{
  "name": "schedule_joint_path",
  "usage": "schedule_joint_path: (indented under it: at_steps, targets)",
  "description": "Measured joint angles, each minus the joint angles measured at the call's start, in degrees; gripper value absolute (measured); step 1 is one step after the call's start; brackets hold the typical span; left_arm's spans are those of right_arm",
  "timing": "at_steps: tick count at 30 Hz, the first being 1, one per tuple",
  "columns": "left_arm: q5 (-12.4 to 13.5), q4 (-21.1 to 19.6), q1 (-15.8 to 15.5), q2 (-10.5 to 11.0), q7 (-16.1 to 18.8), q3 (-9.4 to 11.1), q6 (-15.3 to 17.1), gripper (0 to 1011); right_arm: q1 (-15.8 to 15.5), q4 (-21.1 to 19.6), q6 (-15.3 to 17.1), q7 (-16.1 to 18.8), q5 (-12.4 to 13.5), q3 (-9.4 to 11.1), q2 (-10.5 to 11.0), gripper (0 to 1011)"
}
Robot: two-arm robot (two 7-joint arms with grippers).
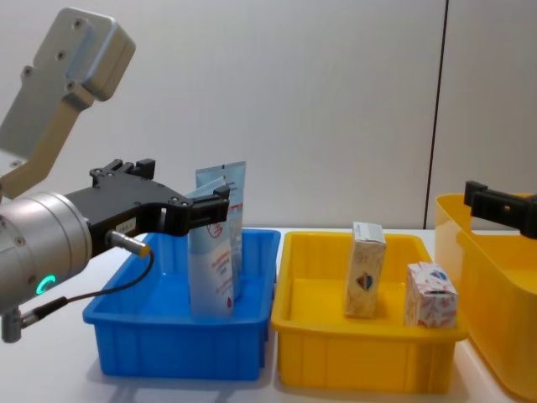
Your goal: Bimanual collaborative sorting of washing and personal care products
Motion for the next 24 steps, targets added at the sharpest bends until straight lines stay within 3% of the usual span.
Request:
schedule_joint_path:
  at_steps: [24]
  targets:
    - [0.00, 0.00, 0.00, 0.00, 0.00, 0.00, 0.00, 1001, 0.00, 0.00, 0.00, 0.00, 0.00, 0.00, 0.00, 1003]
